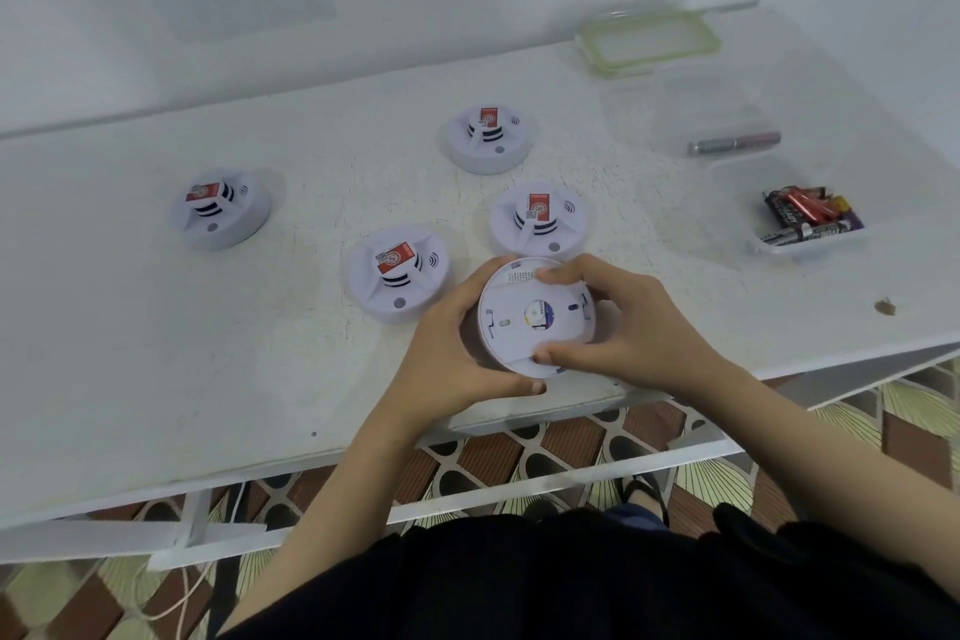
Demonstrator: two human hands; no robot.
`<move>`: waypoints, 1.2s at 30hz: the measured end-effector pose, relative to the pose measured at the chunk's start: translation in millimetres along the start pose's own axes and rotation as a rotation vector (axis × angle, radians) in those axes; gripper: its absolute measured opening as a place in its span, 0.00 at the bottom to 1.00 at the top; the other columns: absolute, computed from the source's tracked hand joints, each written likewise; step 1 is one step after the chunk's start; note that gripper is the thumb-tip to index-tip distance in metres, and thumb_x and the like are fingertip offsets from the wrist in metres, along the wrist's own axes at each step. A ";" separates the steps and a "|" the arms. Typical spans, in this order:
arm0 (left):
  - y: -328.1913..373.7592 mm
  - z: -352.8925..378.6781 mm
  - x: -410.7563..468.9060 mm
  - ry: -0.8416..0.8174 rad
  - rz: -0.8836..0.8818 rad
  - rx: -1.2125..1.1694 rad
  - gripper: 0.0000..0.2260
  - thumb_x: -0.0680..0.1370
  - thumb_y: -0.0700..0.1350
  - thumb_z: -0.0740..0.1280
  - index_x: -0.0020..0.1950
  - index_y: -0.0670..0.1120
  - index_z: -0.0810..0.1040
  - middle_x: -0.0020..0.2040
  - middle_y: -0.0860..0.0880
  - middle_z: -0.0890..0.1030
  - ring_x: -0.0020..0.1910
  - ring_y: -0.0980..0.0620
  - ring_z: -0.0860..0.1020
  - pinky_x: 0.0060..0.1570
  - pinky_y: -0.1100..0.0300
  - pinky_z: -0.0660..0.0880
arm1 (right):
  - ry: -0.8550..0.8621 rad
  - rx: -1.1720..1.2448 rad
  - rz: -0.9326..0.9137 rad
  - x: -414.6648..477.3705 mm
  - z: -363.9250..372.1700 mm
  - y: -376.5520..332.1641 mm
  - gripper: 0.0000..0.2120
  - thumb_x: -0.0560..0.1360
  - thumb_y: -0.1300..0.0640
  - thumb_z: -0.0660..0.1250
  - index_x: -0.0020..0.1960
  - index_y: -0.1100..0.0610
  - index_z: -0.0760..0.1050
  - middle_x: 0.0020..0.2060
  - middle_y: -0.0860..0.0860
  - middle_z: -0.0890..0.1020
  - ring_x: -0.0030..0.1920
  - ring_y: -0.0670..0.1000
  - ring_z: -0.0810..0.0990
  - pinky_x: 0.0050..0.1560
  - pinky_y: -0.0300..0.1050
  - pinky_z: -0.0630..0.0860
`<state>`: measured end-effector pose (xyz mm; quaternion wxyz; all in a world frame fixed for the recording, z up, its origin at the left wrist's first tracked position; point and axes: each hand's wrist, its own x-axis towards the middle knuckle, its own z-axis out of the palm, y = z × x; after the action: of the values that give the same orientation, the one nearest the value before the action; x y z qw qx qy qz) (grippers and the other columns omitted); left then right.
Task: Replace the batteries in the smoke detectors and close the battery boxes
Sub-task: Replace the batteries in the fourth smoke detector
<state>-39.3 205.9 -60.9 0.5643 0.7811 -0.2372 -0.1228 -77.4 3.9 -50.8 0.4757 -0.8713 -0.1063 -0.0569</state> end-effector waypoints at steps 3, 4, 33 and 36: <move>0.4 1.0 -1.2 0.015 0.002 -0.006 0.41 0.59 0.35 0.83 0.69 0.48 0.72 0.59 0.53 0.80 0.62 0.53 0.77 0.57 0.56 0.77 | 0.021 -0.028 0.006 0.0 1.8 -2.1 0.27 0.61 0.43 0.78 0.56 0.45 0.71 0.50 0.38 0.78 0.50 0.40 0.78 0.45 0.38 0.77; 0.6 1.0 -1.9 0.020 0.002 -0.007 0.41 0.59 0.35 0.83 0.69 0.48 0.72 0.59 0.53 0.80 0.61 0.52 0.77 0.57 0.55 0.78 | 0.021 -0.046 0.006 0.4 2.3 -2.8 0.28 0.61 0.44 0.78 0.56 0.45 0.71 0.49 0.38 0.78 0.50 0.41 0.78 0.45 0.38 0.77; 1.1 -1.6 -1.7 0.031 0.024 -0.022 0.40 0.57 0.37 0.82 0.66 0.55 0.73 0.56 0.56 0.80 0.59 0.56 0.77 0.55 0.63 0.76 | -0.181 -0.085 0.015 6.3 -15.9 -0.2 0.31 0.63 0.40 0.74 0.64 0.41 0.71 0.58 0.36 0.77 0.57 0.39 0.76 0.55 0.37 0.75; 1.0 -0.9 -3.0 0.028 0.031 -0.021 0.40 0.58 0.36 0.83 0.67 0.51 0.74 0.56 0.54 0.81 0.59 0.53 0.77 0.55 0.59 0.77 | -0.139 -0.136 -0.007 7.0 -13.1 -2.0 0.30 0.62 0.41 0.75 0.62 0.43 0.72 0.59 0.38 0.77 0.55 0.42 0.77 0.52 0.39 0.77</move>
<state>-41.7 207.9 -59.8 0.5775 0.7731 -0.2402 -0.1055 -71.1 -5.2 -40.7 0.4068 -0.9030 -0.1381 -0.0050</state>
